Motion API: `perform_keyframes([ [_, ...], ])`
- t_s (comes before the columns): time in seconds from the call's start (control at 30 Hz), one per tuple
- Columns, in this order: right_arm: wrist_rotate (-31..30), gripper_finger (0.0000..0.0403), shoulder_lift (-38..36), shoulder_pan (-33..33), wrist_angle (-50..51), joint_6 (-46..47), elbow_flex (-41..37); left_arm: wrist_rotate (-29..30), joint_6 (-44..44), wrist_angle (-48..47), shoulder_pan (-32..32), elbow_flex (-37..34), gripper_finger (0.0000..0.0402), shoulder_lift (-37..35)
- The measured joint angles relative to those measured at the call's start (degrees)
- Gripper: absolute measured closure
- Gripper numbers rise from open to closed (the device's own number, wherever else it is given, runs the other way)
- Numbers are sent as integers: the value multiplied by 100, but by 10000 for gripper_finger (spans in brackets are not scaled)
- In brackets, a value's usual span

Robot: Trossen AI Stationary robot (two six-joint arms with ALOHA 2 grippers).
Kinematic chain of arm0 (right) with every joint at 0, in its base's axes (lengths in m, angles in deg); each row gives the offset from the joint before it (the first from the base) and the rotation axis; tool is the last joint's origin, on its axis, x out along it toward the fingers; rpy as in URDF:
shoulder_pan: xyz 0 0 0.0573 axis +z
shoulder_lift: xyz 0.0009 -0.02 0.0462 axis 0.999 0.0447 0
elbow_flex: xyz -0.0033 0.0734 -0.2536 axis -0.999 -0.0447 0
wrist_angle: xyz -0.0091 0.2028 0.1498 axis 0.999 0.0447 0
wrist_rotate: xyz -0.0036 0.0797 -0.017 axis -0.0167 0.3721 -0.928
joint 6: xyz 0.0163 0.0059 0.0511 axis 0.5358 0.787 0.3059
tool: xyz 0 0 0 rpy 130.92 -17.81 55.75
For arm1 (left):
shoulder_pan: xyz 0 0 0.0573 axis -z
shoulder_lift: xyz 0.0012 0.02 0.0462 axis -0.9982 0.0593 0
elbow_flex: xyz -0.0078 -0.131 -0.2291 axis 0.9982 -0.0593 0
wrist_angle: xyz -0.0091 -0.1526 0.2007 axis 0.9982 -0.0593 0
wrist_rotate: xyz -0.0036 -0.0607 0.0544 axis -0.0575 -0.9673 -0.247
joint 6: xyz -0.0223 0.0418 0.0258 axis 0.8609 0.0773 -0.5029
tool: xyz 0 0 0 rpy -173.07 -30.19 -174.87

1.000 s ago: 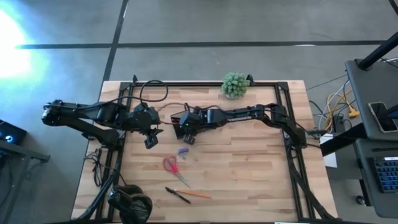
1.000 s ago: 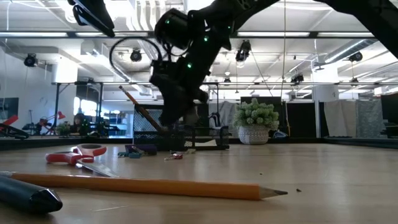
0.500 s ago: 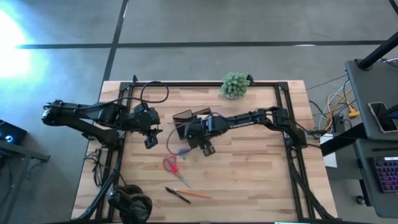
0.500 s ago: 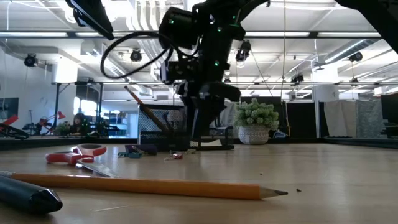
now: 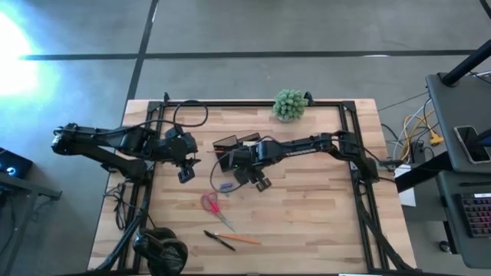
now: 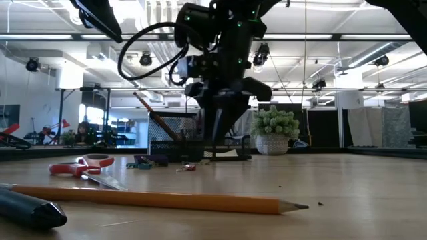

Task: Pick and place office supplies into organizer
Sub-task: Put the top brown binder clip into the desk organizer

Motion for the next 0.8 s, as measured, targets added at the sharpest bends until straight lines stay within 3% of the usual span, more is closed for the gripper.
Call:
perform_keyframes([
  [0.27,247,274,52,-6,-443,-954,-240,25,-115,21,0,0,249,2],
  [0.8,180,271,55,-163,-1194,-1767,-594,27,-82,42,1,0,249,2],
])
